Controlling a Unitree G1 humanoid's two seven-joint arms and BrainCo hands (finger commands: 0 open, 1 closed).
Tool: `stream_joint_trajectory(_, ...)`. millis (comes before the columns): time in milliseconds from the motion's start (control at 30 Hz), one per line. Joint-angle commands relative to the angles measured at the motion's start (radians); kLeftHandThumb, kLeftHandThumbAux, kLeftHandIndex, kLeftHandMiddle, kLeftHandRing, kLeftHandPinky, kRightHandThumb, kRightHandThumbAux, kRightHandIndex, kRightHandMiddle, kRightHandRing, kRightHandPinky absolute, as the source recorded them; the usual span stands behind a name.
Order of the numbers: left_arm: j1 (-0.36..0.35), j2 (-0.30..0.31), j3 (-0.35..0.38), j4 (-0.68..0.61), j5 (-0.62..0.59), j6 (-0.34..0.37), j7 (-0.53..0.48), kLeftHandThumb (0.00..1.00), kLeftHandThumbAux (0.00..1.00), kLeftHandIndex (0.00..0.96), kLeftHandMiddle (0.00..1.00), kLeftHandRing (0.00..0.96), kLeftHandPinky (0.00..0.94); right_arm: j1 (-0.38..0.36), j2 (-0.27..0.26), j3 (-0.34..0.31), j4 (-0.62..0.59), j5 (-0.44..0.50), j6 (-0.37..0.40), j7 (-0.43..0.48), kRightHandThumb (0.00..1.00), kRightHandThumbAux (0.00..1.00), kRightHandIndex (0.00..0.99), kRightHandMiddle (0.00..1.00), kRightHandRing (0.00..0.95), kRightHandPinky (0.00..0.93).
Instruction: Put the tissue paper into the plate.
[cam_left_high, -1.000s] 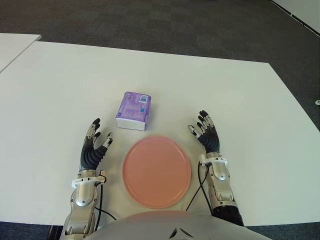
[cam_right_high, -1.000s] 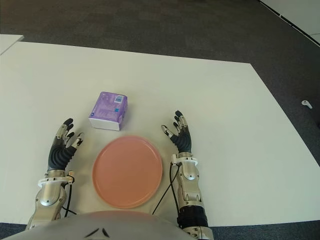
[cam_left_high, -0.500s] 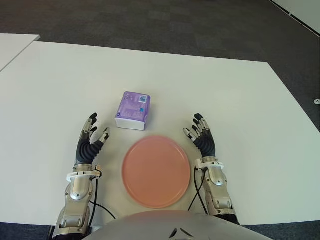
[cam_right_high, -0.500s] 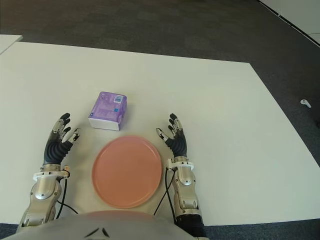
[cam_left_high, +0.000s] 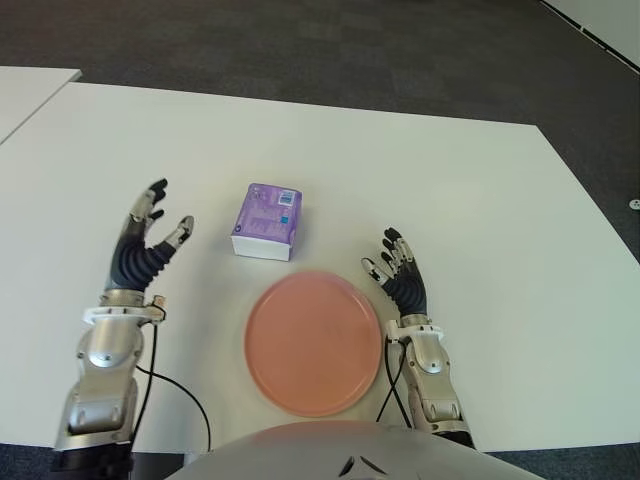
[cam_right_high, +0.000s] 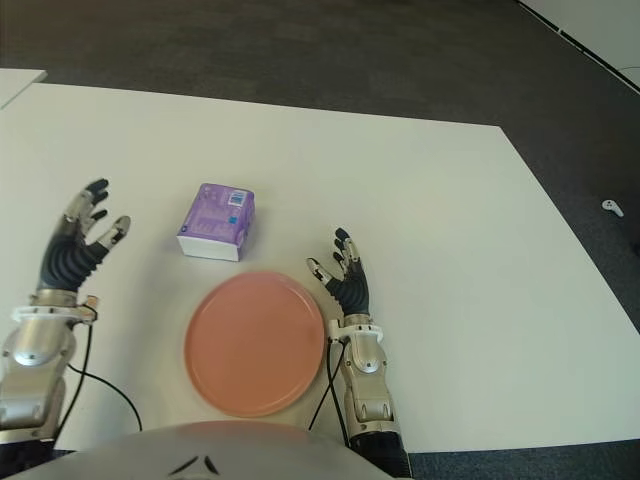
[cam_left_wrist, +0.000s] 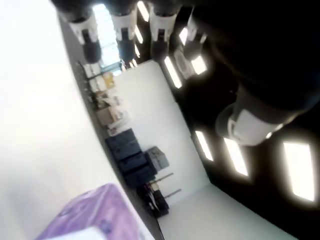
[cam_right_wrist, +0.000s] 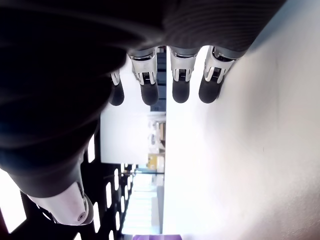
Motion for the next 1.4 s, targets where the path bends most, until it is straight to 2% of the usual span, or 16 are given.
stream_joint_trajectory(33, 0.0, 0.079, 0.026, -0.096, 0.008, 0.033, -0.079, 0.115, 0.546, 0.0, 0.0, 0.0, 0.0, 0.02, 0.0, 0.013, 0.042, -0.01, 0.046, 0.005, 0.074, 0.722, 0.001, 0.005, 0.003, 0.02)
stream_joint_trajectory(200, -0.024, 0.137, 0.024, -0.149, 0.061, 0.032, -0.108, 0.117, 0.549, 0.0, 0.0, 0.0, 0.0, 0.011, -0.004, 0.014, 0.054, 0.005, 0.055, 0.022, 0.077, 0.704, 0.0, 0.0, 0.0, 0.003)
stream_joint_trajectory(500, -0.103, 0.186, -0.05, -0.101, 0.12, -0.012, -0.149, 0.152, 0.516, 0.0, 0.0, 0.0, 0.0, 0.001, 0.0, 0.013, 0.085, 0.014, 0.045, 0.033, 0.078, 0.688, 0.0, 0.0, 0.0, 0.0)
stream_joint_trajectory(633, -0.116, 0.207, -0.068, -0.09, 0.159, -0.028, -0.162, 0.177, 0.487, 0.0, 0.0, 0.0, 0.0, -0.002, 0.001, 0.013, 0.091, 0.013, 0.044, 0.035, 0.066, 0.683, 0.0, 0.0, 0.0, 0.0)
stream_joint_trajectory(833, -0.14, 0.309, -0.101, -0.057, 0.311, -0.142, -0.177, 0.21, 0.468, 0.0, 0.0, 0.0, 0.0, -0.011, 0.0, 0.013, 0.102, 0.011, 0.051, 0.037, 0.059, 0.684, 0.0, 0.002, 0.0, 0.0)
stream_joint_trajectory(1000, -0.181, 0.341, -0.14, 0.001, 0.436, -0.225, -0.134, 0.202, 0.443, 0.0, 0.0, 0.0, 0.0, -0.019, -0.001, 0.012, 0.11, 0.01, 0.056, 0.036, 0.059, 0.687, 0.0, 0.008, 0.0, 0.0)
stream_joint_trajectory(1100, -0.227, 0.355, -0.195, 0.057, 0.524, -0.268, -0.117, 0.185, 0.433, 0.0, 0.0, 0.0, 0.0, -0.024, 0.0, 0.011, 0.115, 0.012, 0.058, 0.036, 0.062, 0.691, 0.0, 0.01, 0.0, 0.0)
stream_joint_trajectory(1267, -0.274, 0.396, -0.246, 0.12, 0.64, -0.333, -0.086, 0.145, 0.425, 0.0, 0.0, 0.0, 0.0, -0.031, 0.001, 0.008, 0.127, 0.02, 0.05, 0.042, 0.067, 0.698, 0.001, 0.012, 0.0, 0.0)
stream_joint_trajectory(1400, -0.343, 0.433, -0.295, 0.23, 0.763, -0.394, -0.004, 0.117, 0.42, 0.0, 0.0, 0.0, 0.0, -0.038, -0.002, 0.006, 0.144, 0.025, 0.032, 0.05, 0.066, 0.7, 0.003, 0.013, 0.0, 0.0)
